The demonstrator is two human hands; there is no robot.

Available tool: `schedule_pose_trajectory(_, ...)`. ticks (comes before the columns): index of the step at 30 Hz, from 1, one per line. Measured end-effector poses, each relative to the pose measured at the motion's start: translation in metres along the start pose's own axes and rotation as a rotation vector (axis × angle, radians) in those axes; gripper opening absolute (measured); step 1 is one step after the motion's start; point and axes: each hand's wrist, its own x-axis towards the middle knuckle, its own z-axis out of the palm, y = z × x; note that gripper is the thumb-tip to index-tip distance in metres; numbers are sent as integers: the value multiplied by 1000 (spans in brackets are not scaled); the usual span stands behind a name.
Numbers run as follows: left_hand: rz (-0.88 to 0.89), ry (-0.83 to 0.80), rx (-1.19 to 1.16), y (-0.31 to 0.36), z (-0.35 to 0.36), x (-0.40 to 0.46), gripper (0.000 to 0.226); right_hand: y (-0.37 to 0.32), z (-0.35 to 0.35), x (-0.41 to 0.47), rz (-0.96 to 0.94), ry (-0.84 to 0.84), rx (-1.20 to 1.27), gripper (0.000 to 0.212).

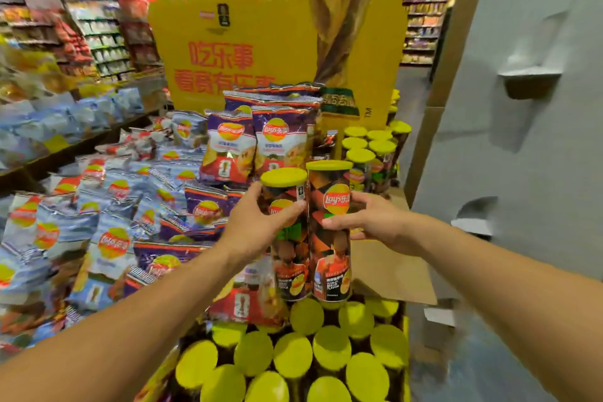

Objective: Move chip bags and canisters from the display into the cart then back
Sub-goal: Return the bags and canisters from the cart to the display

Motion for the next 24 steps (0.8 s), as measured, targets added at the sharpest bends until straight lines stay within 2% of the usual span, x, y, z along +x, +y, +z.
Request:
schedule_pose_trajectory(2,29,-56,0,1,22,24,73,10,-22,5,15,76,10,81)
schedule_pose_trajectory(10,110,-186,85,-8,87,86,61,40,-76,30,82,312,-24,60)
schedule_pose_trajectory(14,84,-199,107,-29,114,115,57,63,-95,55,155,419,21,61)
schedule_pose_trajectory(17,80,-205,128,-39,129,134,65,80,-99,79,184,487,70,67)
schedule_pose_trajectory(21,95,-196,120,-46,147,160,61,103,-113,122,186,532,22,83)
schedule_pose_trajectory(24,83,-194,115,-53,159,176,66,107,-124,146,161,543,-15,81)
